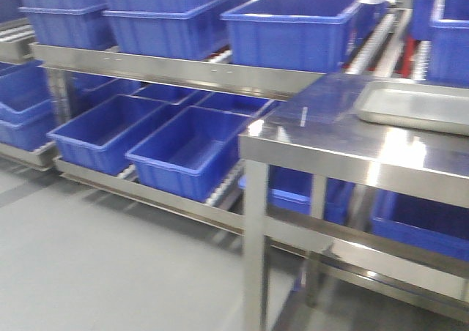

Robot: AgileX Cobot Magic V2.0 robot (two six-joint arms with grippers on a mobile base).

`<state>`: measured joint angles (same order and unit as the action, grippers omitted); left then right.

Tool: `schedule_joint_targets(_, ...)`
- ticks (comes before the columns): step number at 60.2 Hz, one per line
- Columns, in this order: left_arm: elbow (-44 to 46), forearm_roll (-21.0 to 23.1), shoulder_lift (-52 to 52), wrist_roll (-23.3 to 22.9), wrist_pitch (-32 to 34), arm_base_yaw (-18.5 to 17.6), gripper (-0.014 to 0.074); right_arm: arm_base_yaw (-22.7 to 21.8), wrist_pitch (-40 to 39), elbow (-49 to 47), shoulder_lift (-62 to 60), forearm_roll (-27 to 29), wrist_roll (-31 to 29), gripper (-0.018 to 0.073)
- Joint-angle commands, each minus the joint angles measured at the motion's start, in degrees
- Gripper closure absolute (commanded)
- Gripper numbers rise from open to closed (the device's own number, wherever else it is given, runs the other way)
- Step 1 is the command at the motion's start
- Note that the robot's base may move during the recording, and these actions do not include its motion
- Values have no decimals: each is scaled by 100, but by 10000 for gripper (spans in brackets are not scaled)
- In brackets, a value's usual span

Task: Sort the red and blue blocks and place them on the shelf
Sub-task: 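Back the base away from the table and turn, holding both cubes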

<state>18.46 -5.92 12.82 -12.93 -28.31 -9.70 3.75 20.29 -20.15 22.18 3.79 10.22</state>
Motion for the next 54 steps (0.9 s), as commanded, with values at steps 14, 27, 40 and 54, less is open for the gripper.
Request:
schedule_joint_targets(14, 161, -17, 64, -53, 474, 11, 461, -39, -474, -160, 26, 10, -26, 497)
schedule_joint_targets(27, 161, -17, 64, -53, 474, 11, 461, -39, -474, -160, 26, 10, -26, 497)
schedule_joint_targets(40, 161, -17, 64, -53, 474, 11, 461, -39, -474, -160, 26, 10, -26, 497)
schedule_joint_targets(54, 161, -17, 64, -53, 474, 11, 461, -39, -474, -160, 26, 10, -26, 497)
